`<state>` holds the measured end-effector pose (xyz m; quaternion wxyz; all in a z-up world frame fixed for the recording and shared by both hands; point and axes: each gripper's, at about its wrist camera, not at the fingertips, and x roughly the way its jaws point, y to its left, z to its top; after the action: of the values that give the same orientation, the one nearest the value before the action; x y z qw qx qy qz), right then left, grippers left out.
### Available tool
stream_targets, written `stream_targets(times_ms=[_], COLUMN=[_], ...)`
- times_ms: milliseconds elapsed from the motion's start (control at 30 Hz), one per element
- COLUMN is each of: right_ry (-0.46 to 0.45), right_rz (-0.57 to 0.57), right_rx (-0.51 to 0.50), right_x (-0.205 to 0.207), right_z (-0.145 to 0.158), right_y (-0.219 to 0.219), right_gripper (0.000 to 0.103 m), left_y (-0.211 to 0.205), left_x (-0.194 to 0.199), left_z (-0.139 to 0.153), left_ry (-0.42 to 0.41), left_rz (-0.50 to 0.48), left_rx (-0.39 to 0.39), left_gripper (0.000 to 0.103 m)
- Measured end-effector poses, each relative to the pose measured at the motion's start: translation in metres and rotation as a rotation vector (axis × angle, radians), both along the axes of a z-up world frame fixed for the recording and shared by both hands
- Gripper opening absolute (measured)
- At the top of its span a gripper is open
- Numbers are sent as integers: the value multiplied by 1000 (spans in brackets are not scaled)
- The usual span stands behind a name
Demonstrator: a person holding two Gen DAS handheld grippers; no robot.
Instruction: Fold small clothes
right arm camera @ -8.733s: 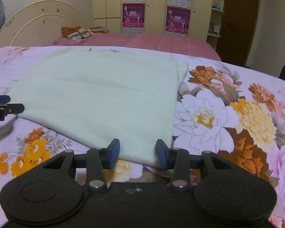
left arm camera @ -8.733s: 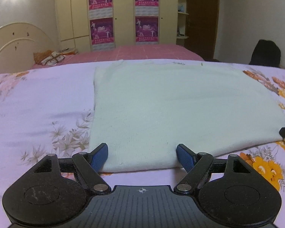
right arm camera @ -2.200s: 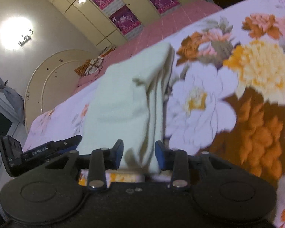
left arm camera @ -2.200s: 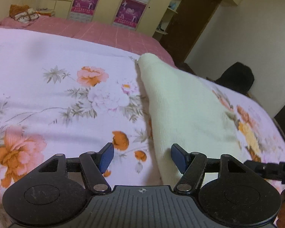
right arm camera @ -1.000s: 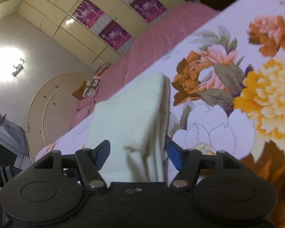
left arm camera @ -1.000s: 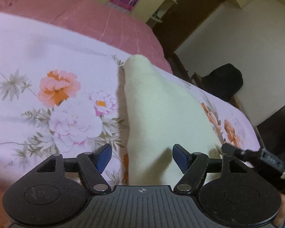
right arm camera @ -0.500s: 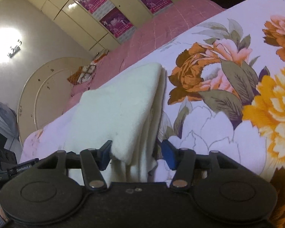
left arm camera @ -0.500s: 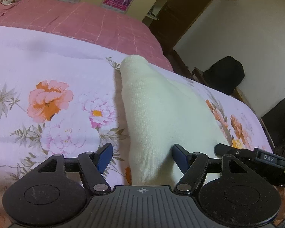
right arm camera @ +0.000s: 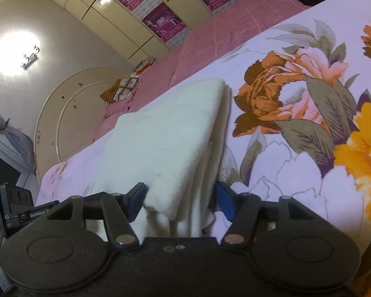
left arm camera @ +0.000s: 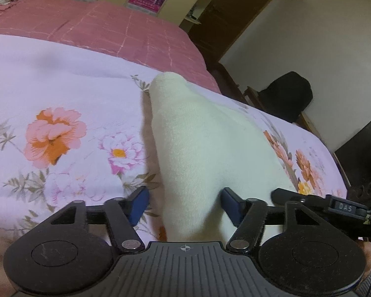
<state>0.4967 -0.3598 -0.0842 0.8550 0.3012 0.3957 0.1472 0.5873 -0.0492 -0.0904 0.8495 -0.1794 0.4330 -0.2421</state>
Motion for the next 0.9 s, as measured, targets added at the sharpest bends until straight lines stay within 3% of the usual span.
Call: stream_targets(times_ms=[67,267,433,533,633,700,767,833,867,900], right_ry=[4,-25,-60,-85,-97,-80,-56,-38,-34,-29], right_rz=[16,28,11,16,18,14,0,-8,-11,-23], right_rx=[-2,-127,-224,-309,-331,-313,-267,-229,-213,-191], right_x=[2,2,-6,-11,-15,-14,-9,-8,-8,-10], right_z=[0,8,17,23,28,24,20,18,19,20], right_y=[2,22,37,50,55,52,45,39,38,34], right_gripper=[54,47,37,32,31,31,32,35,40,53], left_y=[-4,-16,-33,-34,-29,-27,-28,-28,-26,-25], left_x=[2,3,-11,-13,-11,-9,-10,-13,-14,-14], left_z=[-1,2,20,27,24,23,23,24,23,20], left_ry=[13,-4,-100,-114,-95,-87,-84,-92,-89,-79], left_rz=[-16,-30,-63,-64,-62,-67,-52,-44,-50,-55], left_rx=[-17,19,147,153,144,145,171,204,196,179], left_gripper=[48,42,36,35,35,38,57,68,68,68])
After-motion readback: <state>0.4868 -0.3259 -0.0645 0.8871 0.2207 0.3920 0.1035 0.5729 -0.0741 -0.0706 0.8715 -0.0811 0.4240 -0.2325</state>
